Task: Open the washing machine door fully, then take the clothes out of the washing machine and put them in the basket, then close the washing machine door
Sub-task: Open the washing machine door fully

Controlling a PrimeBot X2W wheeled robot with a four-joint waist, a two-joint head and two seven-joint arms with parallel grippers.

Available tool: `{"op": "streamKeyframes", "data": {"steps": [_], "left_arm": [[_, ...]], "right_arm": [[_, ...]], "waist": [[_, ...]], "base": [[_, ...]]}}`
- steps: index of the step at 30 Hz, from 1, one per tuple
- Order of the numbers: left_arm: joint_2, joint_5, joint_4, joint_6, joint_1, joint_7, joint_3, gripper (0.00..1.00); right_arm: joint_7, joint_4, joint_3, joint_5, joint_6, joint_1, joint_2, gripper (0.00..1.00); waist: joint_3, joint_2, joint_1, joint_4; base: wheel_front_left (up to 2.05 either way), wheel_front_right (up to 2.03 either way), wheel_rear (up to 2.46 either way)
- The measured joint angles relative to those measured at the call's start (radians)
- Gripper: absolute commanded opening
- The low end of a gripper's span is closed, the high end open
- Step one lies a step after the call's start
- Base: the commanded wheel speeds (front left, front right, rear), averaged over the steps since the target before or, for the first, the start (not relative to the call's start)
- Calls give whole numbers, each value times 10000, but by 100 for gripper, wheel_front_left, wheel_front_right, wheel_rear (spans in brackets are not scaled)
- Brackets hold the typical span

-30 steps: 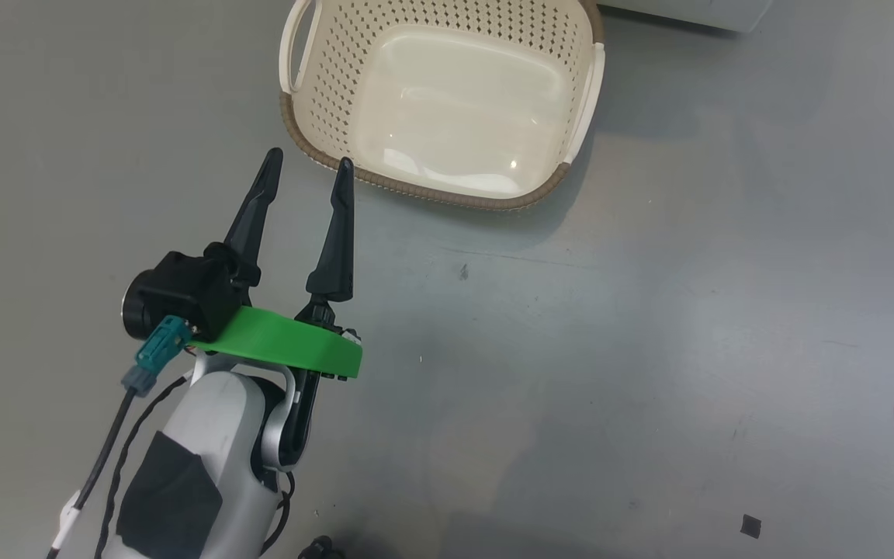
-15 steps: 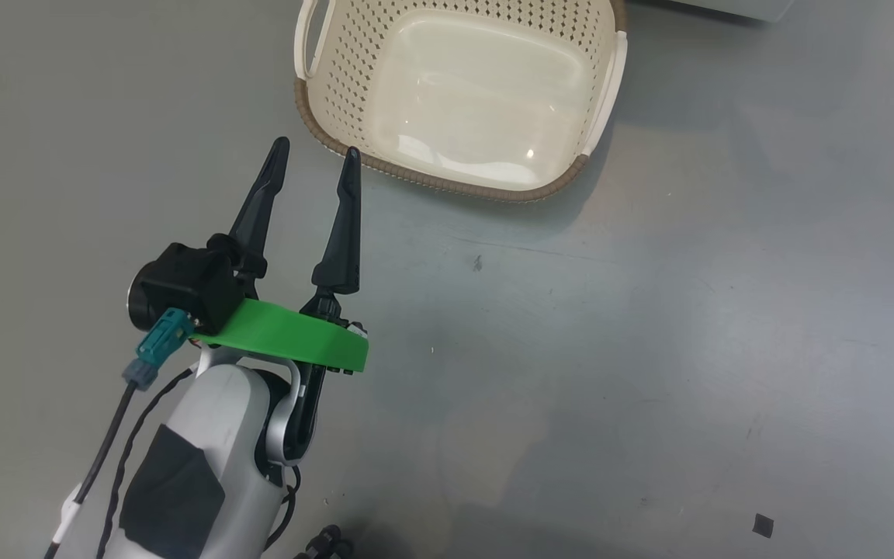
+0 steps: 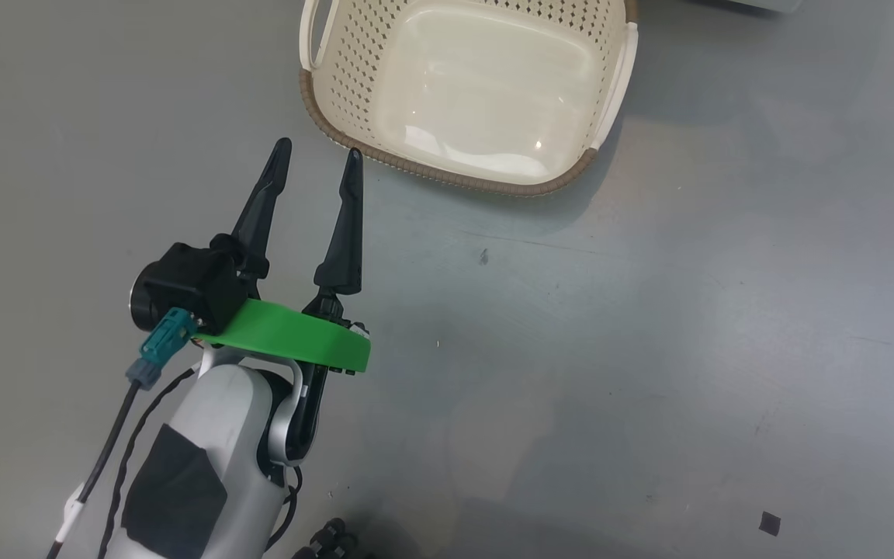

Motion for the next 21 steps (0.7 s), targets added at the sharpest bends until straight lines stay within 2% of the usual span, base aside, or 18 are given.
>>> {"op": "streamKeyframes", "data": {"steps": [7,21], "left_arm": [[-4,0,2,0,-22,0,-56,100],[-4,-2,6,4,-102,0,-107,100]], "right_arm": [[230,370,-201,420,0,-337,-6,0],[639,1005,29,326,0,-584,-88,0]], "waist": [[56,0,0,67],[58,0,0,57]], "base": [[0,0,0],[0,0,0]]}}
